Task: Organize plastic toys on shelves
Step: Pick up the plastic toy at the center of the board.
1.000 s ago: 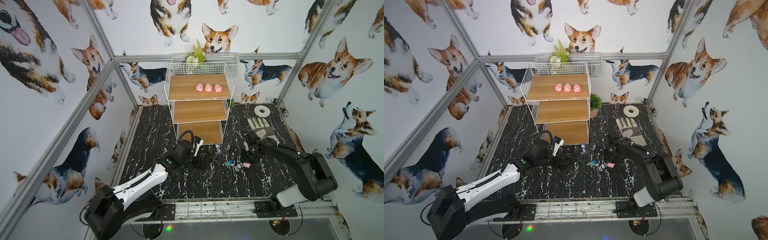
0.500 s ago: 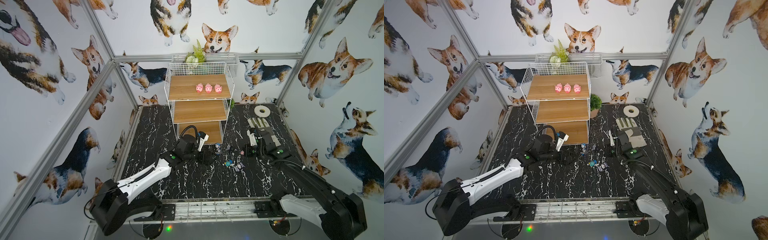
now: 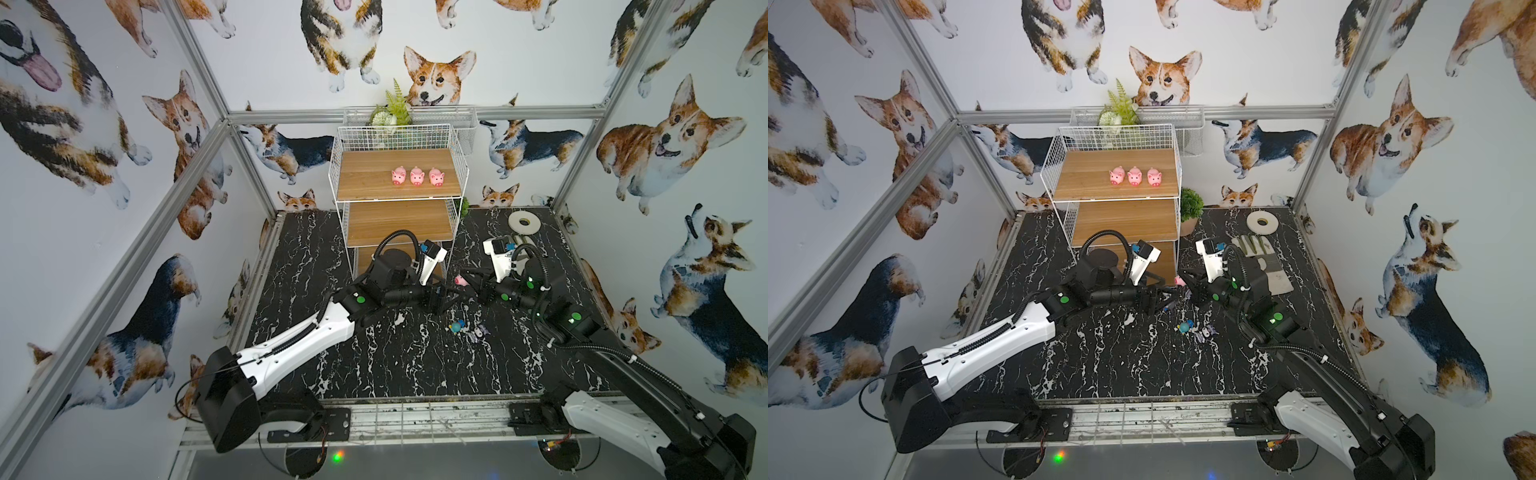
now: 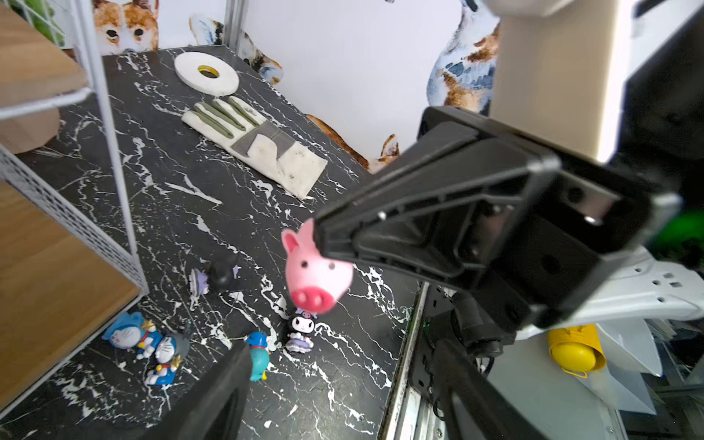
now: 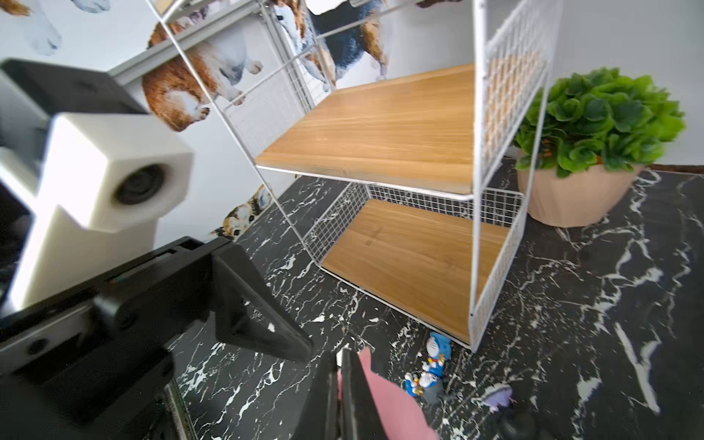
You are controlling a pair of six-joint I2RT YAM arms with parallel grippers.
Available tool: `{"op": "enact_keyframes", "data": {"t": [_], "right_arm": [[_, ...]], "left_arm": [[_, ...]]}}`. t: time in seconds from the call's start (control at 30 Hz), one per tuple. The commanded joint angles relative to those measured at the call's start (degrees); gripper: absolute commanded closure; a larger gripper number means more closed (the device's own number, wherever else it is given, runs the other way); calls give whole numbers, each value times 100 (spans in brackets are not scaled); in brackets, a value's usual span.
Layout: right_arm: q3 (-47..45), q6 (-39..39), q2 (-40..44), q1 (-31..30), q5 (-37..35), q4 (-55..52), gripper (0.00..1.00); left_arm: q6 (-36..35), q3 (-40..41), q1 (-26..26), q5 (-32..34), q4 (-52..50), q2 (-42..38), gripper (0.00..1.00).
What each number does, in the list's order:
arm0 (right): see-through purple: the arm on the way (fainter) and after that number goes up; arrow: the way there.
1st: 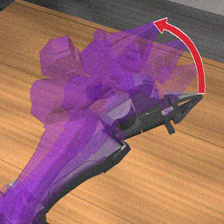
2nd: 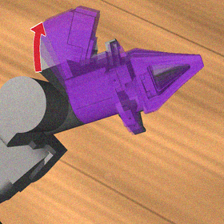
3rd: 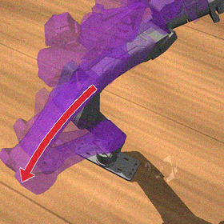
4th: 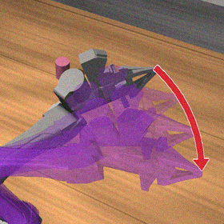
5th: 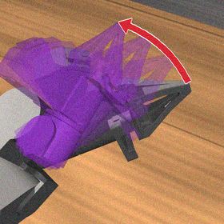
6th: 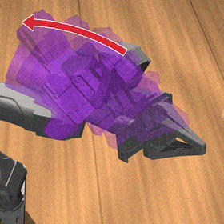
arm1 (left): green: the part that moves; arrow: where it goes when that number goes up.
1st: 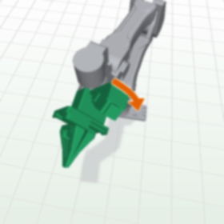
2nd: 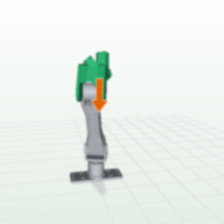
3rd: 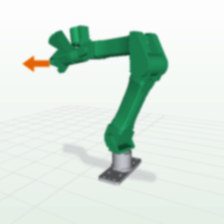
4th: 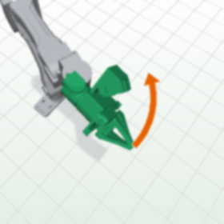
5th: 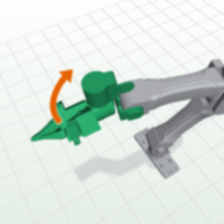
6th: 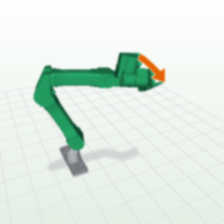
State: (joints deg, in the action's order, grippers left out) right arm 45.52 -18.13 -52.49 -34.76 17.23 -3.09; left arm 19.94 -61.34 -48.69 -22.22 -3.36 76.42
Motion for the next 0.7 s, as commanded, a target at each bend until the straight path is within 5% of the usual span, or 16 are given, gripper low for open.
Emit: {"op": "enact_keyframes", "data": {"t": [0.0, 0.67], "right_arm": [[63, -41, -7, -22, 215, 418, 100], [106, -103, -103, -39, 570, 351, 100]], "left_arm": [[-123, -172, -3, 559, -394, 123, 29], [-553, -564, -352, 833, -297, 317, 43]]}}
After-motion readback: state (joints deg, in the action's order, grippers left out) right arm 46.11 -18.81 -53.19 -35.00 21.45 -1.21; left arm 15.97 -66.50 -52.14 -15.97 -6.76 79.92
